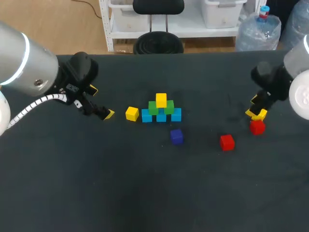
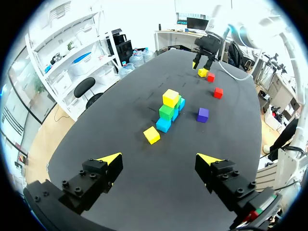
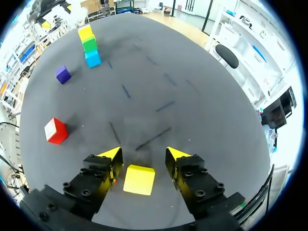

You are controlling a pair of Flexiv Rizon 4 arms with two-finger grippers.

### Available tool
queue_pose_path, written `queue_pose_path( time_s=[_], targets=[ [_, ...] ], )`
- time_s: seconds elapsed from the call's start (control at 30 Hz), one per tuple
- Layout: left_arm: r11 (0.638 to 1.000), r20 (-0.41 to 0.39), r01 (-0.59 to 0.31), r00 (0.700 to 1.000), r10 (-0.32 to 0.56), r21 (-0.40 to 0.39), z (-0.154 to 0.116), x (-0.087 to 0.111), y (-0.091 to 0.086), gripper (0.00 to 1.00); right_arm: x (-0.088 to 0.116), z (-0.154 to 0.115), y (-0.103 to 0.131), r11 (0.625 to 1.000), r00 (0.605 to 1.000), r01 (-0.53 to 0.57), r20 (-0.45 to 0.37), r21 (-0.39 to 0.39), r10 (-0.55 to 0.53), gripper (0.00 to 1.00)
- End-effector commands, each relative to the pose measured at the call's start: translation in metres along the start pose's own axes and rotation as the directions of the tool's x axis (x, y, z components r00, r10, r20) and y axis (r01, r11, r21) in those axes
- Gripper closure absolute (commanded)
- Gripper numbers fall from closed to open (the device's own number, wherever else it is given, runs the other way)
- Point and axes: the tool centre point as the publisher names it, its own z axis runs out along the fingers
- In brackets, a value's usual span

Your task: Place the blue cubes, place green cubes on the blue cubes, place the yellow cubes on the green cubes, then place the red cubes on the yellow cubes, and place purple cube on the red cubes.

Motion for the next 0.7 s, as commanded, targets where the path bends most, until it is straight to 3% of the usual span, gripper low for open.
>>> queue_pose_path(
  time_s=[0.03, 0.7],
  targets=[
    [1.0, 0.005, -0.002, 1.0, 0.002, 0.003, 0.0, 0.001, 0.001, 0.0, 0.001, 0.004, -0.002, 1.0, 1.0, -0.001, -0.001, -0.003, 0.001, 0.43],
    [1.0, 0.005, -0.002, 1.0, 0.002, 0.003, 0.0, 0.001, 0.001, 0.0, 0.017, -0.006, 0.006, 1.0, 0.999, -0.03, -0.025, 0.003, 0.03, 0.45]
  ],
)
